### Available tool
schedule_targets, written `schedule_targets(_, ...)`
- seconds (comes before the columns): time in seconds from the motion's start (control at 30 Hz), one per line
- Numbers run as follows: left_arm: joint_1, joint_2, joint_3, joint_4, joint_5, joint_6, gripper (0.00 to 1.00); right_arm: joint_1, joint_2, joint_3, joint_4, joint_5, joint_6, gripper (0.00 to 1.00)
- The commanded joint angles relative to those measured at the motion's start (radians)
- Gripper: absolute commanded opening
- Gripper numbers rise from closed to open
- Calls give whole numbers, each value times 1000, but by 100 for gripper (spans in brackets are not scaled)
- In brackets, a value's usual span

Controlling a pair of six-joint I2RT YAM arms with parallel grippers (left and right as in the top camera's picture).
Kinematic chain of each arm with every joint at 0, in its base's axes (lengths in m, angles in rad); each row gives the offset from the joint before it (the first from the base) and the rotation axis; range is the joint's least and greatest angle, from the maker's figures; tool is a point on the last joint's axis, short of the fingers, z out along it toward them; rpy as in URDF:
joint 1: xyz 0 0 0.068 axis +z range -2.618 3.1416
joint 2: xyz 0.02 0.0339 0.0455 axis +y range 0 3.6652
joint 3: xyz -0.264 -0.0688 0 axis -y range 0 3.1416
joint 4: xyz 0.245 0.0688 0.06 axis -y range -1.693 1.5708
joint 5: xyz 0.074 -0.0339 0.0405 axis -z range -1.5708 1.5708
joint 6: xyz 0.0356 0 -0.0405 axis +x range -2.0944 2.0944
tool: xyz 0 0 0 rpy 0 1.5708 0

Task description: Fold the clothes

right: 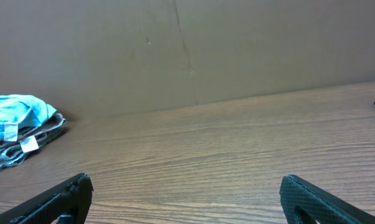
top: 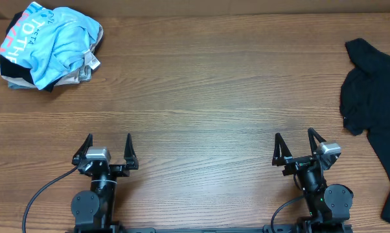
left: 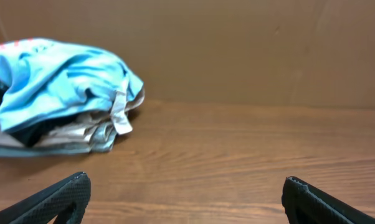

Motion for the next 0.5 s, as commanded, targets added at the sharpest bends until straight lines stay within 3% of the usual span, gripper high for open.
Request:
schedule_targets(0.0,13,-15,-20,-28,8,-18,100,6,-11,-10,6,10,3,100)
schedule_targets(0.47,13,-14,-20,-26,0,-17,100,6,-11,-10,6,10,3,100)
